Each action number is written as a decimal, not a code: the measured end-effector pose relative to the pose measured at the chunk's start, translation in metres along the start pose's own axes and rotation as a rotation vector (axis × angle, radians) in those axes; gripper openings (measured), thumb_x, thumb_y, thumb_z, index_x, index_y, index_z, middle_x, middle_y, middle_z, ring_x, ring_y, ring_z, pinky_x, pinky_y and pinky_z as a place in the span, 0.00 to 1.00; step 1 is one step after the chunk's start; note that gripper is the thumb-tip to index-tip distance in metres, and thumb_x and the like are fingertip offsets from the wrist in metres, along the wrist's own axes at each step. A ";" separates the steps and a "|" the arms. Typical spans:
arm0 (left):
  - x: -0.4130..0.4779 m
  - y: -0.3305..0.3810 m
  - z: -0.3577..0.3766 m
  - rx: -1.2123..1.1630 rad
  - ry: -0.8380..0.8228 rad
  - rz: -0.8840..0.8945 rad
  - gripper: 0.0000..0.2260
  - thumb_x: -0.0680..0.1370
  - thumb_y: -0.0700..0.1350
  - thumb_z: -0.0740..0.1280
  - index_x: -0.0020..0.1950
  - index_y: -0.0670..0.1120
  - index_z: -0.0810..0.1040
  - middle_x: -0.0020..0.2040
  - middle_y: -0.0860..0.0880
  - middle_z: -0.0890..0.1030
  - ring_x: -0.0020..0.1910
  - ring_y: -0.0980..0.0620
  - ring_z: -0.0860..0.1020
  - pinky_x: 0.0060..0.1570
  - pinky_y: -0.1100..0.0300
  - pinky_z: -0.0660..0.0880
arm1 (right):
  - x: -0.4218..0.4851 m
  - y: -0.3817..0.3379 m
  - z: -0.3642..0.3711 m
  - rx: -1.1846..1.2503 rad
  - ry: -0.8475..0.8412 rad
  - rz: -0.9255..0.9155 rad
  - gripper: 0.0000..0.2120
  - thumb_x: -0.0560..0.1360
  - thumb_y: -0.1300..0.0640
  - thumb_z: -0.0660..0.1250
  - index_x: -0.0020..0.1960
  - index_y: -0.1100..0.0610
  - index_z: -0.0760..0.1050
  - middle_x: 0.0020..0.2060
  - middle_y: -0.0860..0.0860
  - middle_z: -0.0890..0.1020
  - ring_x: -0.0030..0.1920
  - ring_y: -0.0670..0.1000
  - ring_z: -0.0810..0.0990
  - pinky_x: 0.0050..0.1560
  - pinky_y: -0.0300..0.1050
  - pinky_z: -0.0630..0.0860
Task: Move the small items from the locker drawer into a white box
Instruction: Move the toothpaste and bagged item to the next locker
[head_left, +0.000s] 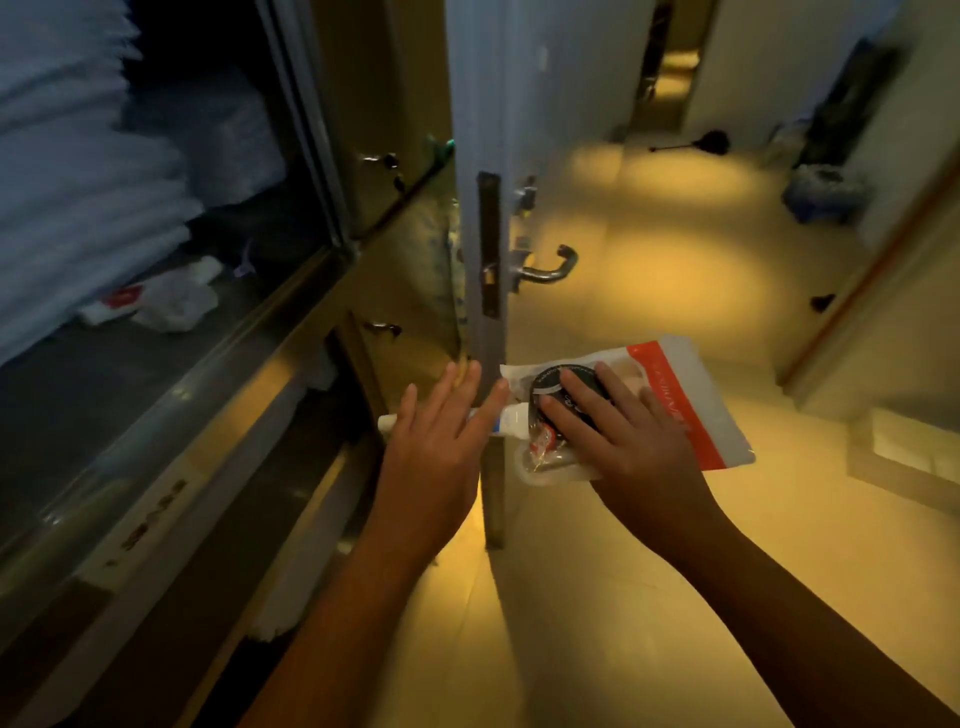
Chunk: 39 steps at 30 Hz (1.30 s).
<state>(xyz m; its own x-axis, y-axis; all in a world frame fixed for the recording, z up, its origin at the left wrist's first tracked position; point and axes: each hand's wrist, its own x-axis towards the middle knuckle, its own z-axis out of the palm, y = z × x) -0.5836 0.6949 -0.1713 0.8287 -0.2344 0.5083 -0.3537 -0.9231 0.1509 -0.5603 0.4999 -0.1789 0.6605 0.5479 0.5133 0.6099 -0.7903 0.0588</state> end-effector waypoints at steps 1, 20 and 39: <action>0.008 0.013 0.005 -0.014 -0.016 0.027 0.19 0.74 0.39 0.58 0.63 0.40 0.75 0.62 0.36 0.75 0.63 0.35 0.71 0.57 0.33 0.63 | -0.011 0.011 -0.006 -0.017 0.010 0.034 0.31 0.62 0.65 0.76 0.64 0.58 0.74 0.63 0.61 0.74 0.62 0.67 0.71 0.53 0.68 0.71; 0.088 0.355 0.109 -0.281 -0.061 0.547 0.28 0.63 0.25 0.71 0.62 0.38 0.76 0.60 0.35 0.76 0.60 0.33 0.74 0.53 0.34 0.69 | -0.276 0.200 -0.151 -0.266 -0.055 0.563 0.33 0.60 0.61 0.79 0.64 0.57 0.73 0.62 0.60 0.75 0.62 0.66 0.72 0.53 0.69 0.70; 0.098 0.619 0.181 -0.566 -0.202 1.071 0.27 0.65 0.28 0.73 0.63 0.39 0.75 0.61 0.36 0.75 0.61 0.36 0.73 0.58 0.36 0.63 | -0.467 0.255 -0.254 -0.576 -0.057 1.133 0.37 0.54 0.63 0.81 0.62 0.60 0.75 0.60 0.62 0.76 0.59 0.68 0.73 0.51 0.71 0.69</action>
<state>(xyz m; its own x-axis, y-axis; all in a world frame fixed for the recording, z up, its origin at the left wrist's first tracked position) -0.6425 0.0456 -0.1814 0.0381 -0.8825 0.4688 -0.9937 0.0159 0.1107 -0.8243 -0.0267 -0.1859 0.7119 -0.5101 0.4827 -0.5744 -0.8184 -0.0177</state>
